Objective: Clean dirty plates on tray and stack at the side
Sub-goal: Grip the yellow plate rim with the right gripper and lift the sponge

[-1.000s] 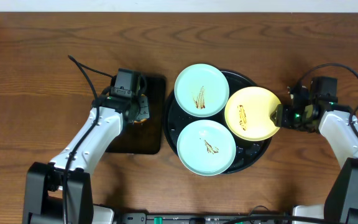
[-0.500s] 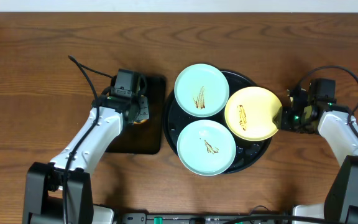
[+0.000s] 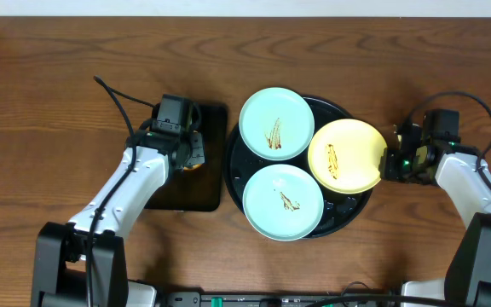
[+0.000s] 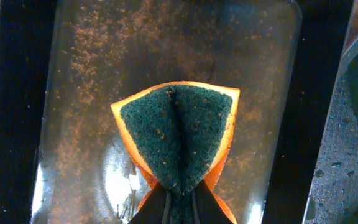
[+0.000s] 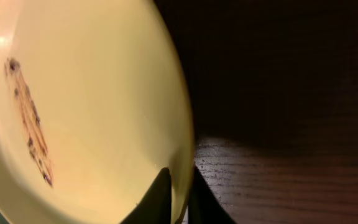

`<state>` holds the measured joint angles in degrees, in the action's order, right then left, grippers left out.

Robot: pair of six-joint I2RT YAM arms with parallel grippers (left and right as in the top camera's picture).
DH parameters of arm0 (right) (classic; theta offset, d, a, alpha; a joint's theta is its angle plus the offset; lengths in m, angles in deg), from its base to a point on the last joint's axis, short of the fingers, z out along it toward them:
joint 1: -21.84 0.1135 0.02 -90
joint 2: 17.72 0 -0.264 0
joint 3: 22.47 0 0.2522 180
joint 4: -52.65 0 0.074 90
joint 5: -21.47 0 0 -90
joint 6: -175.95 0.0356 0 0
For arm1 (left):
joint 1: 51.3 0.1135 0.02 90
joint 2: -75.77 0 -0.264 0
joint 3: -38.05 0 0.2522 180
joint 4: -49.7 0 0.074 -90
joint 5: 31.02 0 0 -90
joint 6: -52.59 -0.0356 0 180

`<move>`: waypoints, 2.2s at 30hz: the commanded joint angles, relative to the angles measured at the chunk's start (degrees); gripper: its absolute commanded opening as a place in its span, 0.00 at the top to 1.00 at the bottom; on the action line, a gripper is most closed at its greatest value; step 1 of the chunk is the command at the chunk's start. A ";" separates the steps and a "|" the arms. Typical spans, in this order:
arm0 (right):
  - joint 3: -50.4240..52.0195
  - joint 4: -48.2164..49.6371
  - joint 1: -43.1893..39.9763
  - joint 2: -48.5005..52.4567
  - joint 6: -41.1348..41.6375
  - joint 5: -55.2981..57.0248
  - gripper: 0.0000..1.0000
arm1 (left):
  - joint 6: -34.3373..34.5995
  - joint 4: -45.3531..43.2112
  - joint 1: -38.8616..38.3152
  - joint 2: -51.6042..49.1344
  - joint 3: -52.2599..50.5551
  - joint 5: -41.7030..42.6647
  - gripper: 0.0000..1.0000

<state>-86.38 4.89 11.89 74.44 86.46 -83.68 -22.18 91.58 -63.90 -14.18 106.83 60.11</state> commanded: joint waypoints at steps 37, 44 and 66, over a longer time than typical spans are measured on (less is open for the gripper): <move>0.57 0.20 -0.24 0.22 -0.35 0.35 0.99 | -2.75 -12.22 -0.13 14.78 -0.04 -6.99 0.93; 0.57 0.42 -0.24 0.22 -0.35 0.35 0.99 | -2.69 -11.61 -0.13 14.86 -0.04 -6.71 0.93; 0.57 0.48 -0.13 0.22 -0.33 0.31 0.91 | 0.55 0.74 -0.13 6.01 -0.04 3.19 0.93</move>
<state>-86.29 5.48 11.89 74.44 86.29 -83.40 -22.16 92.41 -63.90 -8.17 106.79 60.85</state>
